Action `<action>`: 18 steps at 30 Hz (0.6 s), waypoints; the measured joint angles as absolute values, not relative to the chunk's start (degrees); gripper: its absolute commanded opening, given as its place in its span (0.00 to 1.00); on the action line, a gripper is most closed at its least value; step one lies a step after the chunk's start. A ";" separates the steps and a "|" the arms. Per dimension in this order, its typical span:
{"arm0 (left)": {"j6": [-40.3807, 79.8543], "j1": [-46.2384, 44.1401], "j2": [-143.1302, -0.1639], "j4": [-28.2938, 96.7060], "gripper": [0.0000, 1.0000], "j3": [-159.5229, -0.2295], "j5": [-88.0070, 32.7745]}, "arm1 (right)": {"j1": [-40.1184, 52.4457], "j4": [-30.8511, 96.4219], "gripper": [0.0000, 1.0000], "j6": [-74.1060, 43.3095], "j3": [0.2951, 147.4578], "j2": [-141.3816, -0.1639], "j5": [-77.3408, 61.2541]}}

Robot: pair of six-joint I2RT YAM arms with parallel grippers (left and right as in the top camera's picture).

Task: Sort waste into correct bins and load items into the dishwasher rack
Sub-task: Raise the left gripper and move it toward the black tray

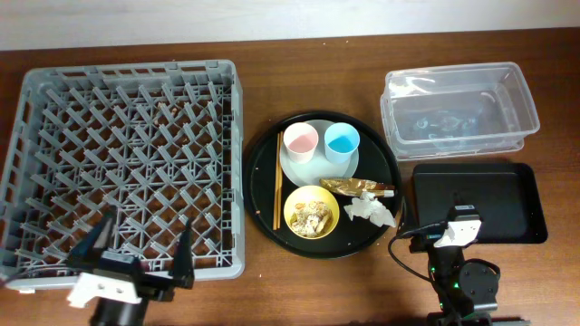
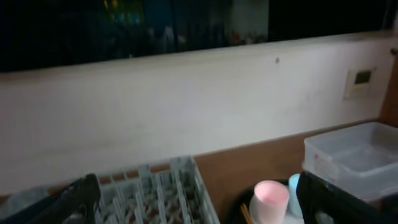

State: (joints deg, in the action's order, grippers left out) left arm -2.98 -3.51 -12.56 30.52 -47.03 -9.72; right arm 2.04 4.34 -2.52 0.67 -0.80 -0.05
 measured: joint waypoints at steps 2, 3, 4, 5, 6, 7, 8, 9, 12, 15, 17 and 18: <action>-2.96 -3.51 -16.64 33.69 0.99 -53.10 -10.55 | 2.04 4.34 0.99 -2.57 0.67 -0.80 -0.05; -2.96 -3.51 -19.35 36.69 0.99 -56.66 -11.18 | 2.04 4.34 0.99 -2.55 0.67 -0.80 -0.08; -2.96 -3.51 -21.30 38.11 0.99 -58.89 -11.44 | 2.04 4.34 0.99 -2.52 0.67 -0.80 -0.05; -2.98 -3.51 -24.21 39.97 0.99 -61.95 -11.73 | 2.04 4.34 0.99 -2.52 0.67 -0.80 -0.05; -2.96 -3.51 -28.42 41.34 0.99 -65.36 -12.05 | 2.04 4.34 0.99 -2.57 0.67 -0.80 -0.05; -2.96 -3.51 -30.76 42.22 0.99 -66.61 -12.34 | 2.04 4.32 0.99 -2.57 0.67 -0.80 -0.05; -2.96 -3.51 -32.95 42.44 0.99 -67.51 -12.73 | 2.04 4.34 0.99 -2.57 0.67 -0.80 -0.05; -2.96 -3.51 -34.59 41.80 0.99 -67.85 -12.99 | 2.04 4.34 0.99 -2.55 0.67 -0.80 -0.05; -2.96 -3.51 -38.33 40.97 0.99 -68.16 -13.58 | 2.04 4.34 0.99 -2.55 0.67 -0.80 -0.05; -3.03 -3.51 -39.62 40.16 0.73 -68.16 -17.06 | 2.04 4.34 0.99 -2.59 0.67 -0.80 -0.05; -3.01 -3.51 -39.57 37.41 0.32 -68.18 -19.00 | 2.04 4.34 0.98 -2.55 0.67 -0.80 -0.05; -2.35 -3.51 -39.79 35.64 0.30 -68.20 -19.81 | 2.04 4.34 0.98 -2.57 0.67 -0.80 -0.05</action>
